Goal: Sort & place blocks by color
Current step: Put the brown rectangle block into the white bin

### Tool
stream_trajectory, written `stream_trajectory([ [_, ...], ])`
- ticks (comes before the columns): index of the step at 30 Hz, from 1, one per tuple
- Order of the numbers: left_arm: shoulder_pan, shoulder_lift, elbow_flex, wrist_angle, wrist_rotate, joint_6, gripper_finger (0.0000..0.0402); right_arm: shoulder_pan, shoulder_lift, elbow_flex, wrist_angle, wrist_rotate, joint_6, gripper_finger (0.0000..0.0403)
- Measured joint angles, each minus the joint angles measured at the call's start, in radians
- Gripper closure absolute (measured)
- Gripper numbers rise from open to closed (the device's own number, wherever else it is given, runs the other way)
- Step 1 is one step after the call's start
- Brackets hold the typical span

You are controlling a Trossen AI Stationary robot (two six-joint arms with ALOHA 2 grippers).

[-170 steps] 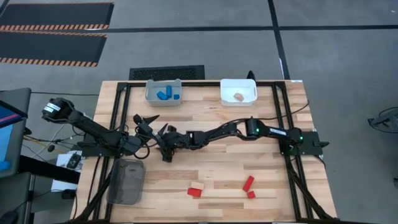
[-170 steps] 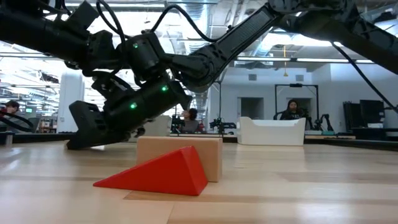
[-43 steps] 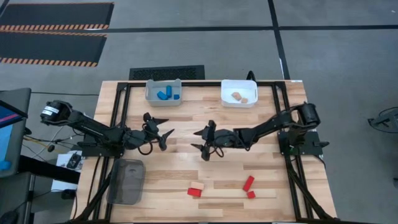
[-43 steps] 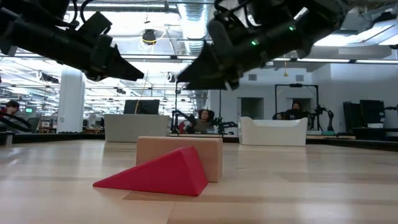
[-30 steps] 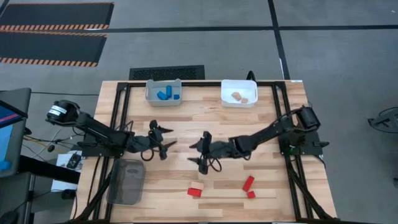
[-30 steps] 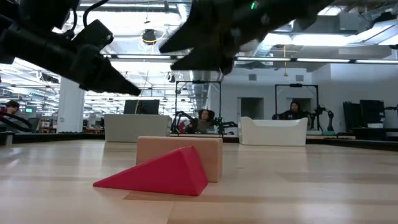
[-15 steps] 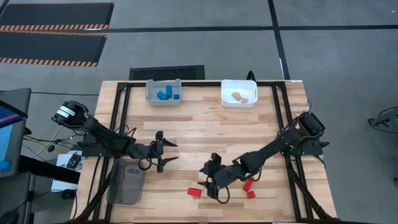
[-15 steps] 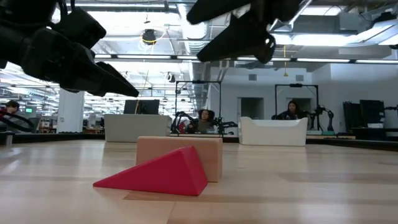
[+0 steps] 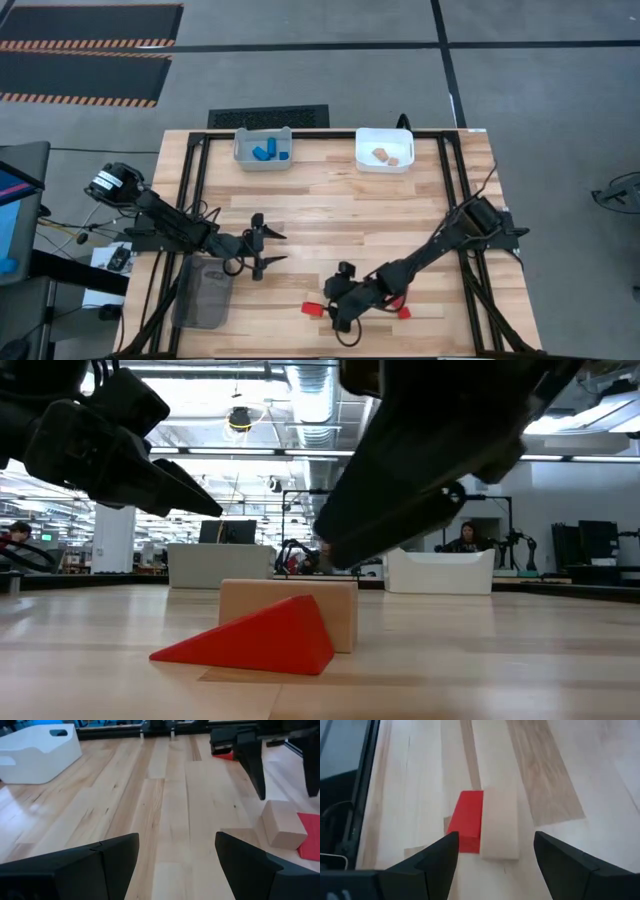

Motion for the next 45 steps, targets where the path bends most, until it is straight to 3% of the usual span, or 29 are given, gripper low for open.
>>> stream_trajectory([
  [6,-0.012,0.000,-0.001,-0.032,-0.001,-0.044,0.0148,-0.013,0.073,0.025,-0.003,-0.031,-0.016,0.0122],
  [13,-0.048,0.000,-0.001,-0.040,-0.049,-0.060,0.0148,-0.032,0.072,0.028,-0.022,-0.038,-0.021,0.0135],
  [23,-0.060,0.000,-0.001,-0.039,-0.062,-0.060,0.0148,-0.054,0.064,0.028,-0.029,-0.046,-0.033,0.0287],
  [36,-0.060,0.000,-0.001,-0.040,-0.061,-0.059,0.0148,-0.072,0.038,0.026,-0.056,0.039,-0.013,0.0272],
  [45,-0.060,-0.001,0.000,0.035,0.116,-0.018,0.0148,-0.077,-0.061,0.028,-0.092,0.229,-0.015,0.0272],
])
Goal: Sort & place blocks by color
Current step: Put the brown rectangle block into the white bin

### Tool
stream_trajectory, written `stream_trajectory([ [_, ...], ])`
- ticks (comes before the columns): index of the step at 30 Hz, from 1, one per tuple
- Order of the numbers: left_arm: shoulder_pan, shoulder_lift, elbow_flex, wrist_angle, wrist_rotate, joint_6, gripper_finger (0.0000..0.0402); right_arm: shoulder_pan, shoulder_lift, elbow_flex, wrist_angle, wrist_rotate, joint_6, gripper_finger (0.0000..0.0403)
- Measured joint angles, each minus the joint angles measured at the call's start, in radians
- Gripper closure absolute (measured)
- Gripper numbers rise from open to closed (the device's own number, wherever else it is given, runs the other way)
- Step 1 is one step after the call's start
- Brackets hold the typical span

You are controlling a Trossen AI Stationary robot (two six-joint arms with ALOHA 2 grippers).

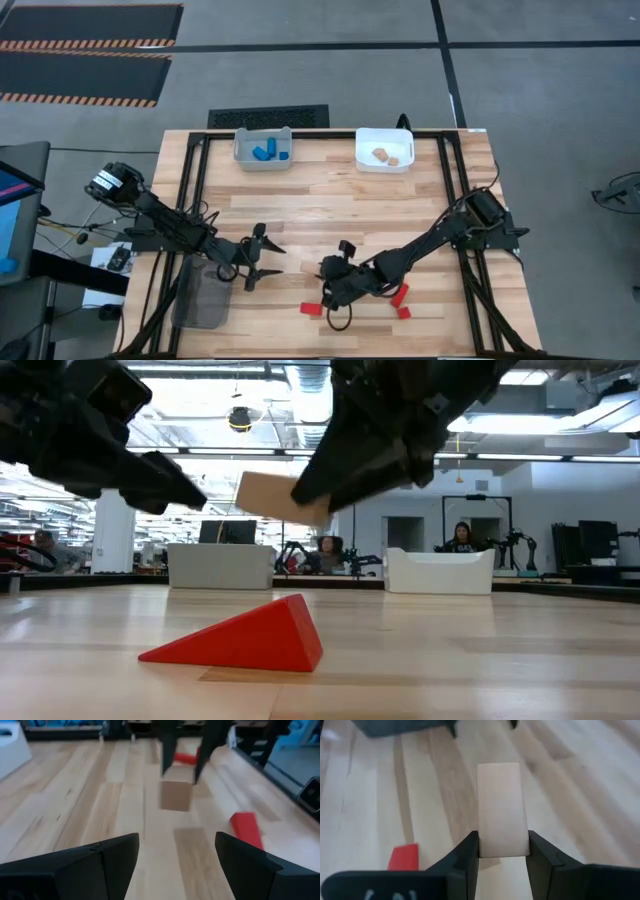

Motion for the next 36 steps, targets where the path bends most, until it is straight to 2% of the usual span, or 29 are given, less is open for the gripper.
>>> stream_trajectory([
  [4,-0.005,0.000,0.000,0.023,0.002,0.018,0.0148,0.000,-0.009,0.000,0.017,0.041,-0.040,0.0272],
  [7,-0.005,0.000,0.000,0.013,-0.047,0.015,0.0148,-0.006,-0.018,0.000,-0.026,0.102,-0.043,0.0274],
  [12,-0.005,0.000,0.000,0.010,-0.070,0.014,0.0148,-0.038,-0.091,-0.001,-0.239,0.167,0.002,0.0272],
  [16,-0.005,0.000,0.000,0.006,-0.073,0.013,0.0148,-0.077,-0.182,-0.001,-0.402,0.175,0.025,0.0272],
  [23,-0.005,0.000,0.000,-0.017,-0.161,-0.034,0.0148,-0.197,-0.338,0.000,-0.613,0.175,0.028,0.0274],
  [30,-0.005,0.000,0.000,-0.039,-0.162,-0.042,0.0148,-0.334,-0.369,-0.002,-0.732,0.113,0.031,0.0274],
  [34,-0.005,0.000,0.000,-0.053,-0.182,-0.061,0.0148,-0.332,-0.313,-0.001,-0.617,0.000,-0.027,0.0274],
  [36,-0.005,0.000,0.000,-0.060,-0.206,-0.067,0.0148,-0.298,-0.270,-0.001,-0.483,-0.081,-0.084,0.0274],
])
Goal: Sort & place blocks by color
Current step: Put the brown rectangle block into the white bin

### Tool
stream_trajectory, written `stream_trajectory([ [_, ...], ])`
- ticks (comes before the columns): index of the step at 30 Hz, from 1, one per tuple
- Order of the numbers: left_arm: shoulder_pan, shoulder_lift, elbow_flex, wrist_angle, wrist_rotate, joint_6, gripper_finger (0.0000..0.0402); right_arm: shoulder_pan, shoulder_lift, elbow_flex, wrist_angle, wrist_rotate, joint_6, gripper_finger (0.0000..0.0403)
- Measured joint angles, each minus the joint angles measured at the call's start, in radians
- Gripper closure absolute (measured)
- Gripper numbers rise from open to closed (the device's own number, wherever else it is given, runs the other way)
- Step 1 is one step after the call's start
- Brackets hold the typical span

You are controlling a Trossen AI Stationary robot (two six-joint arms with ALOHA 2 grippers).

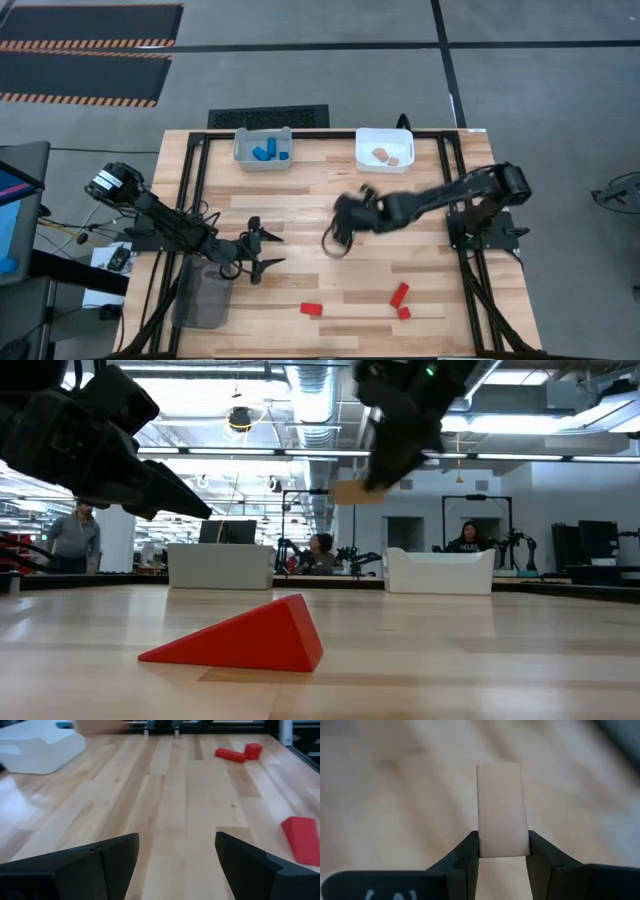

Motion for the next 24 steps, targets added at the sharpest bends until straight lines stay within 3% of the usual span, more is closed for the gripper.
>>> stream_trajectory([
  [3,0.000,0.000,0.000,0.017,-0.014,-0.001,0.0148,0.062,0.080,0.002,0.172,-0.080,-0.074,0.0274],
  [11,-0.001,0.000,0.001,0.131,0.096,0.063,0.0147,0.149,0.227,-0.001,0.383,-0.067,-0.091,0.0274],
  [24,-0.001,0.000,0.003,0.158,0.109,0.094,0.0099,0.187,0.241,0.001,0.567,-0.063,-0.152,0.0274],
])
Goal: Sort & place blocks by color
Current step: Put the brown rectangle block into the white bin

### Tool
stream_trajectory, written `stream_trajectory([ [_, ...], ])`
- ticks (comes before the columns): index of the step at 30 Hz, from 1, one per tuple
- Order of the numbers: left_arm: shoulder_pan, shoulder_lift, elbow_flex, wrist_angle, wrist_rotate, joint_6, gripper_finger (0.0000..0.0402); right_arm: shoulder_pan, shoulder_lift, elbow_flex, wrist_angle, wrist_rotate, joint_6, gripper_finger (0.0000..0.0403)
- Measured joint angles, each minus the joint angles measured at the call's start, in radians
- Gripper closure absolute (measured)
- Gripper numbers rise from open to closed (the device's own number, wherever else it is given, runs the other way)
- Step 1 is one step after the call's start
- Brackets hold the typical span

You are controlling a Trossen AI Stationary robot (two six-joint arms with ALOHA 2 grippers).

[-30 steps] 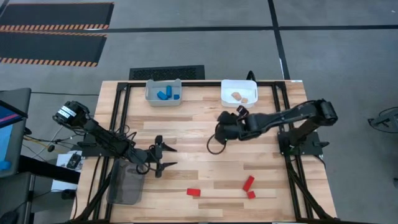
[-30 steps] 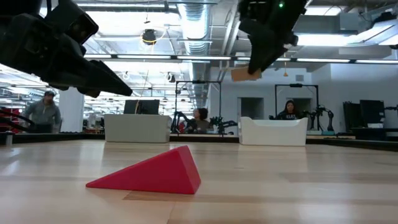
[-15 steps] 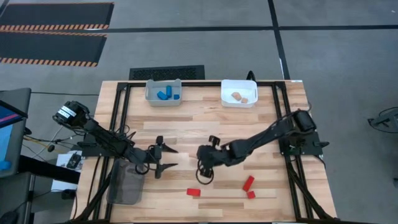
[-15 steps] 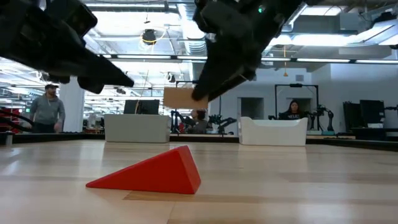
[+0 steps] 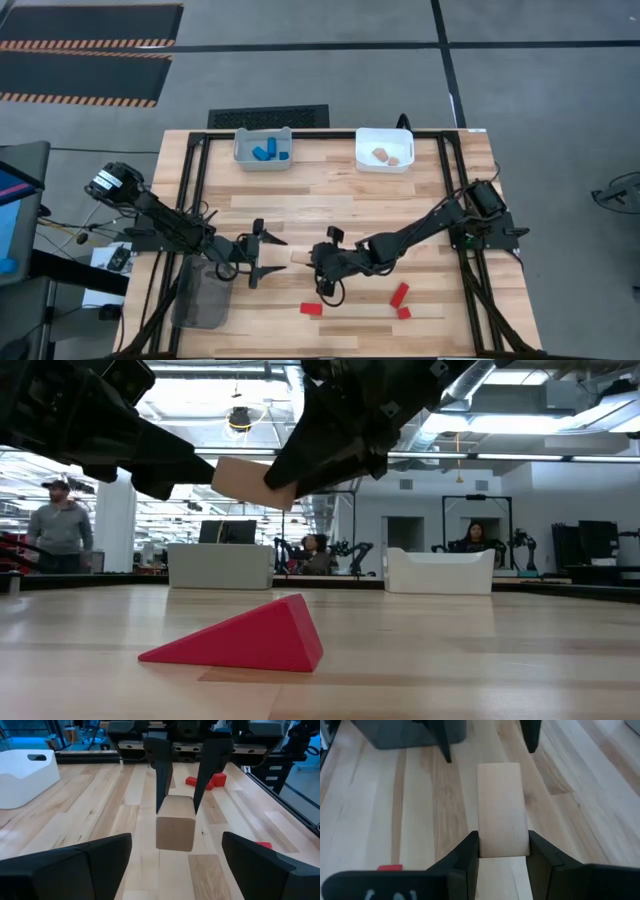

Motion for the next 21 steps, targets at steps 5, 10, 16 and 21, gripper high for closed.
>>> stream_trajectory([
  [5,0.000,0.000,0.000,0.000,0.001,-0.004,0.0097,-0.002,0.000,0.000,-0.007,0.025,0.000,0.0274],
  [10,0.000,0.000,0.000,-0.001,0.000,-0.013,0.0097,-0.032,-0.048,0.001,-0.225,0.080,0.006,0.0274],
  [16,0.000,0.000,0.000,0.004,0.000,-0.015,0.0097,-0.138,-0.170,0.000,-0.582,0.188,0.035,0.0274],
  [21,0.000,0.000,0.000,-0.003,-0.001,-0.016,0.0097,-0.276,-0.259,0.000,-0.756,0.201,0.011,0.0274],
])
